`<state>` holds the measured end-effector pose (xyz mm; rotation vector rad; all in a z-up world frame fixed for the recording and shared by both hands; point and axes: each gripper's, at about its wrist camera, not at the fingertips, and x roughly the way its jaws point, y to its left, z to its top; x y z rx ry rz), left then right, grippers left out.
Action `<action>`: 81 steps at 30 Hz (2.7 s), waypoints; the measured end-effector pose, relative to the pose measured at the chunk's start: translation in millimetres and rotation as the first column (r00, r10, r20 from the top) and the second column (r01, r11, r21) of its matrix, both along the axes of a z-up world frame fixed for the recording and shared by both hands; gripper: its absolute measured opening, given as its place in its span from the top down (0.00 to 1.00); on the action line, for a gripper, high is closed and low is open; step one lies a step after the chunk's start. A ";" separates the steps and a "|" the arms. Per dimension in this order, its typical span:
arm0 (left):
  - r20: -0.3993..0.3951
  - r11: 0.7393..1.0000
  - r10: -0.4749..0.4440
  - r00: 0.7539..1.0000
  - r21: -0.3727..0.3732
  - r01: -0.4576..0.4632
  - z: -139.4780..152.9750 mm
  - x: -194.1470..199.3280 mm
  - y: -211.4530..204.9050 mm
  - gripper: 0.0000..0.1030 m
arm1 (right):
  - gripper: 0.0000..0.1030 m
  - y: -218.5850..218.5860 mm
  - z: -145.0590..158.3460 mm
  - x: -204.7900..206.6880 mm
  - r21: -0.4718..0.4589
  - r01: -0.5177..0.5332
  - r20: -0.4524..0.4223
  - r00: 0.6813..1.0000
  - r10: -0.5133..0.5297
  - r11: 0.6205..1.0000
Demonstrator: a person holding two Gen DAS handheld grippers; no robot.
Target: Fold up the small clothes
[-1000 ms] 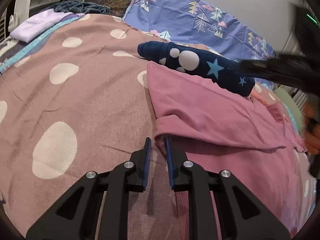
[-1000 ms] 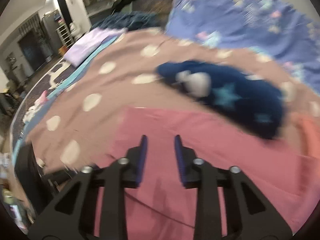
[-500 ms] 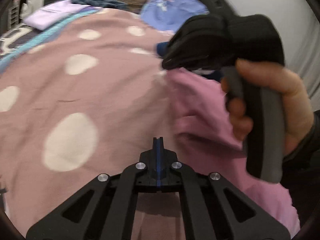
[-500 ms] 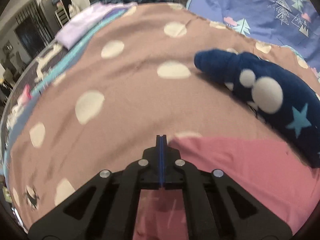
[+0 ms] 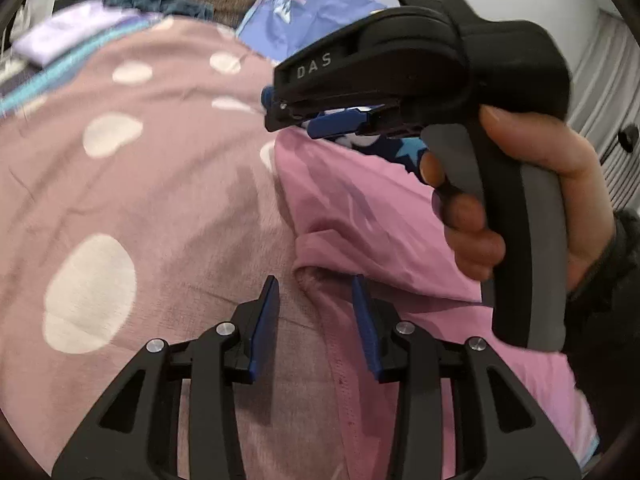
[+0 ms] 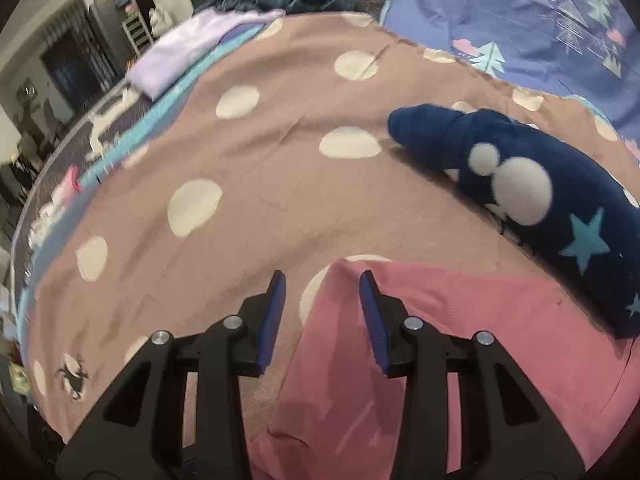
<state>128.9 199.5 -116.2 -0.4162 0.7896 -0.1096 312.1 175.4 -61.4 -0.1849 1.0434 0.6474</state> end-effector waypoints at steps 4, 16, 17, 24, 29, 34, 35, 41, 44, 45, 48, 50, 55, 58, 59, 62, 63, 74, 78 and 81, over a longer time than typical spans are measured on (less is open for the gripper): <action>0.014 0.994 0.017 1.000 -0.111 -0.015 -3.9 2.4 17.5 0.95 | 0.99 14.7 -20.7 4.2 -0.082 0.029 0.015 0.999 -0.028 0.996; 0.042 0.994 -0.049 0.998 0.100 0.045 15.9 -15.8 -14.1 0.98 | 1.00 6.2 -9.8 21.6 0.089 0.062 0.010 0.998 -0.064 0.994; 0.027 0.993 -0.040 0.999 0.113 0.036 14.0 -14.7 -12.7 1.00 | 1.00 6.5 -10.2 22.0 0.100 0.053 0.004 0.999 -0.054 0.994; 0.006 0.997 0.029 1.000 0.070 -0.029 9.3 -18.3 14.7 1.00 | 0.96 -44.0 5.6 -6.4 0.167 0.039 -0.036 0.999 -0.033 0.985; 0.126 0.999 -0.050 0.991 0.006 0.050 22.1 -27.7 2.0 0.90 | 0.86 -143.8 0.9 -54.7 0.217 0.140 -0.081 0.989 -0.125 0.966; -0.043 0.989 -0.093 0.995 0.107 0.097 -3.1 2.2 -24.6 0.80 | 0.98 -237.7 -42.4 -82.6 0.214 0.343 -0.150 0.937 -0.316 0.915; -0.039 0.988 -0.092 0.995 0.117 0.096 -1.0 1.6 -26.0 0.80 | 0.99 -245.9 -48.6 -85.8 0.259 0.341 -0.146 0.939 -0.312 0.904; -0.053 0.983 -0.086 0.995 0.161 0.094 -4.4 3.5 -31.2 0.80 | 0.99 -237.2 -51.3 -94.9 0.253 0.314 -0.044 0.949 -0.314 0.915; -0.054 0.982 -0.083 0.995 0.167 0.091 -4.7 6.7 -29.4 0.80 | 0.99 -243.7 -51.5 -94.8 0.272 0.315 -0.058 0.949 -0.311 0.909; -0.054 0.981 -0.083 0.995 0.174 0.091 -4.2 6.2 -29.9 0.80 | 0.99 -250.3 -49.7 -97.2 0.296 0.328 -0.083 0.945 -0.318 0.897; -0.057 0.973 -0.079 0.995 0.212 0.090 -1.7 6.5 -35.2 0.80 | 0.83 -276.2 -36.9 -112.6 0.341 0.373 -0.103 0.927 -0.360 0.863; -0.061 0.963 -0.077 0.995 0.254 0.090 1.7 7.3 -41.5 0.78 | 0.67 -313.2 -16.8 -133.7 0.399 0.392 -0.053 0.913 -0.405 0.829; -0.028 0.957 -0.113 0.993 0.267 0.116 31.2 8.7 -71.4 0.63 | 0.63 -465.9 31.4 -170.3 0.494 0.559 0.008 0.763 -0.646 0.666; 0.018 0.951 -0.164 0.986 0.270 0.153 50.3 16.3 -106.2 0.56 | 0.62 -568.0 31.0 -187.5 0.520 0.714 -0.091 0.593 -0.800 0.470; 0.021 0.948 -0.179 0.984 0.273 0.167 51.7 19.0 -114.6 0.54 | 0.62 -593.7 26.0 -195.9 0.529 0.751 -0.133 0.533 -0.836 0.395; -0.003 0.930 -0.219 0.976 0.303 0.210 41.4 36.0 -148.8 0.42 | 0.58 -657.3 1.2 -222.7 0.543 0.820 -0.253 0.365 -0.896 0.181; -0.020 0.927 -0.224 0.974 0.304 0.220 34.7 41.1 -155.5 0.42 | 0.58 -671.5 -8.8 -227.9 0.539 0.833 -0.283 0.321 -0.904 0.127; -0.086 0.901 -0.224 0.971 0.361 0.240 -3.0 51.4 -175.8 0.31 | 0.76 -708.2 -46.5 -198.0 0.561 0.819 -0.357 0.104 -0.928 -0.124; -0.086 0.895 -0.224 0.971 0.375 0.240 -2.8 53.2 -181.1 0.30 | 0.97 -716.1 -58.0 -191.9 0.559 0.791 -0.446 0.035 -0.894 -0.248; -0.084 0.902 -0.230 0.970 0.356 0.245 -3.4 53.6 -178.8 0.28 | 0.97 -695.7 -37.4 -183.7 0.653 0.726 -0.428 0.120 -0.896 -0.215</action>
